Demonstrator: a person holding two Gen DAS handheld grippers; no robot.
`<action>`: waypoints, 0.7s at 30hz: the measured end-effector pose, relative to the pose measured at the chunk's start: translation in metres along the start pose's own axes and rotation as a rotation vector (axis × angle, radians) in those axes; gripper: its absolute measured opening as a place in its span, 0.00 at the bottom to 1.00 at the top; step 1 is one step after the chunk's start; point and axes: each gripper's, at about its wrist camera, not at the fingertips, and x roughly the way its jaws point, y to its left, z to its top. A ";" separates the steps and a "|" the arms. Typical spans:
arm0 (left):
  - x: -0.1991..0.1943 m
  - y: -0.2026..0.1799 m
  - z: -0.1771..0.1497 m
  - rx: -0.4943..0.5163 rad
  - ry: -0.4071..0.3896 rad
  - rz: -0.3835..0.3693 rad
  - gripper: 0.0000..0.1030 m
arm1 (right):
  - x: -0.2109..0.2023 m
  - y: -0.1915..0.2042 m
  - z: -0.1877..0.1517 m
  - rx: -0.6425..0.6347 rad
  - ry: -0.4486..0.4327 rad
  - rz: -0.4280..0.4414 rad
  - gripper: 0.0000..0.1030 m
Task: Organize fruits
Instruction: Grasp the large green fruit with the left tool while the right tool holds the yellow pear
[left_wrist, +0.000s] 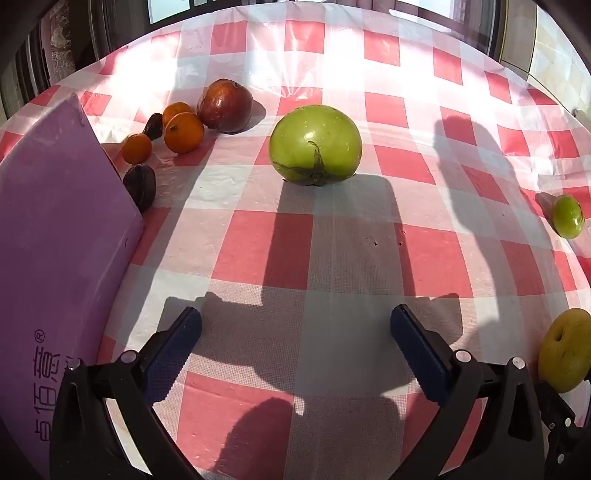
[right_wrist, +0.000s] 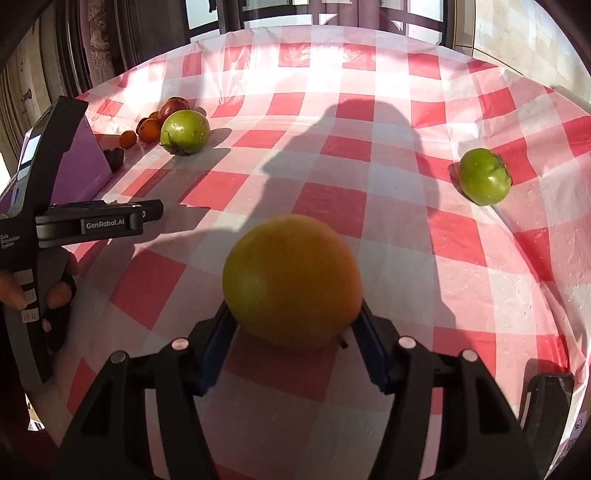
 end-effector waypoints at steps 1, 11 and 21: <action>0.005 0.000 0.007 -0.001 0.000 0.000 0.96 | 0.000 0.000 0.000 0.000 -0.002 -0.001 0.60; 0.074 -0.014 0.101 -0.017 0.026 -0.002 0.96 | 0.002 0.006 0.000 -0.020 0.007 -0.010 0.58; 0.076 -0.018 0.109 -0.004 0.001 0.003 0.96 | 0.002 0.007 -0.001 -0.022 0.007 -0.011 0.58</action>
